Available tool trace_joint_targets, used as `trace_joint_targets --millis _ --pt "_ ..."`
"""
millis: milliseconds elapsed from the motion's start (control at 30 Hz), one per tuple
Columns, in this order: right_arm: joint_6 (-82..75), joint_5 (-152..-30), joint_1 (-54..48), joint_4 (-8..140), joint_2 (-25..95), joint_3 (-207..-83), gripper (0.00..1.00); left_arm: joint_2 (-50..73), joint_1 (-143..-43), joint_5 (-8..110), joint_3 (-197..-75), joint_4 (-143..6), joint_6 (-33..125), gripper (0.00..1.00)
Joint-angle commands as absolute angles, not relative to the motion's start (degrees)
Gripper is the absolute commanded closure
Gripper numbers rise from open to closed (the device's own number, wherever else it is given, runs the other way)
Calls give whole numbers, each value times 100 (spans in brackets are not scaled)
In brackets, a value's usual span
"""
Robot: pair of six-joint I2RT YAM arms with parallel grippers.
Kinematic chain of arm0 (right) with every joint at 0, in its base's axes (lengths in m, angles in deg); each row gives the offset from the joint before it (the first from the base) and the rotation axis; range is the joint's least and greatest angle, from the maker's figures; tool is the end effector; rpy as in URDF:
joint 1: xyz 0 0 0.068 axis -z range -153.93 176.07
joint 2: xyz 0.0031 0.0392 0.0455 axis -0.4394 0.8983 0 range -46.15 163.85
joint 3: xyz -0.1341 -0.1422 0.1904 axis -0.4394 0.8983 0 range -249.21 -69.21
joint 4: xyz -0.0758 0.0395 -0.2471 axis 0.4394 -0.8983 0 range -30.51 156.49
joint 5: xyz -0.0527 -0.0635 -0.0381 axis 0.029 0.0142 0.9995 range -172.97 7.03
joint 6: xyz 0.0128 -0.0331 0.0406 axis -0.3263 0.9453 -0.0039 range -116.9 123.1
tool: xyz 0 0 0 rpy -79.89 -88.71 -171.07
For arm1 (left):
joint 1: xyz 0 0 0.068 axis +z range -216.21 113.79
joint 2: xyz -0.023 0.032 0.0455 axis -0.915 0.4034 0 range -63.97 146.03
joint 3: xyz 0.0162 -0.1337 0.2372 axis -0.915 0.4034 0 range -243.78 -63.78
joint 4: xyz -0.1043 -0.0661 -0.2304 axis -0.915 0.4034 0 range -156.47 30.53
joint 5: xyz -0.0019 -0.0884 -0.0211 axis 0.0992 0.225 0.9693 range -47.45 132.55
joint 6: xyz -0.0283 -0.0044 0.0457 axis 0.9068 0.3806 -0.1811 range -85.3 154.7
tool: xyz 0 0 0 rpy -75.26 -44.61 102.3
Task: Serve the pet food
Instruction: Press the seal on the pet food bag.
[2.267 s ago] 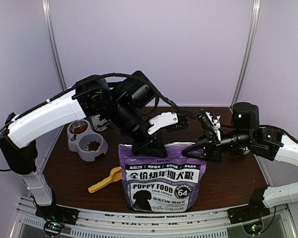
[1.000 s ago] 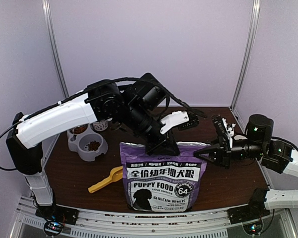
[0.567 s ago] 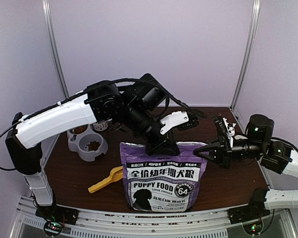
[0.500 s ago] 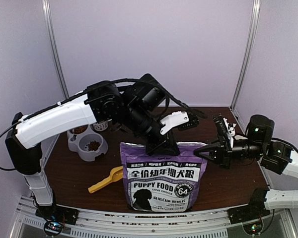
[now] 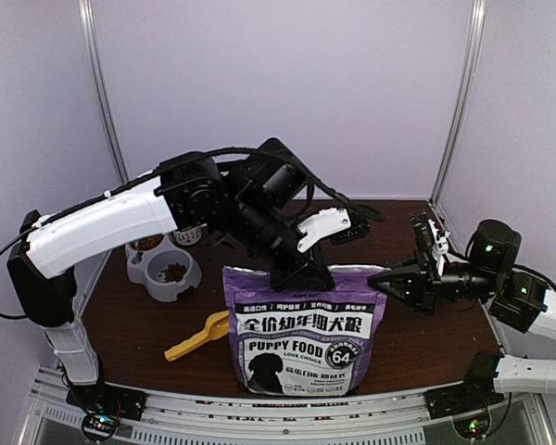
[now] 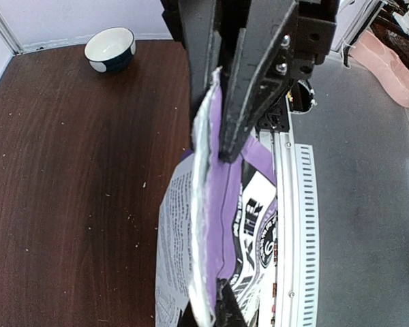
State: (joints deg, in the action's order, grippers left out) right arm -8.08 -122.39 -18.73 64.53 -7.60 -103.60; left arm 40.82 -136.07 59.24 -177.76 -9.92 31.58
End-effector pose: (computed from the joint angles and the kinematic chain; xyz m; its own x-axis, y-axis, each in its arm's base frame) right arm 0.0999 0.1310 0.3093 -0.2667 -0.0536 -0.9623 -0.9588 0.1159 0.2593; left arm 0.1257 -0.3724 0.3875 -0.2004 0.6978 -0.6877 0.9786 0.1094 -0.1742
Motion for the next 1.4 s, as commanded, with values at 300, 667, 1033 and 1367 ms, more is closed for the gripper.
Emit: trace_joint_targets --millis 300,667,1033,1367 --pt "-1170 -12694 -1816 7084 -871 -10192 100 4167 -13701 5899 -18215 -1066 3243 73" --pt "-1162 -12746 -1814 7011 -920 -10244 100 4850 -13775 6139 -19142 -1066 3210 62" --pt "-1175 -12782 -1815 7062 -891 -10229 100 4948 -13793 6146 -19139 -1066 3214 100" --pt "-1363 -12857 -1822 7359 -629 -10249 88 4940 -13793 6189 -19140 -1066 3163 100"
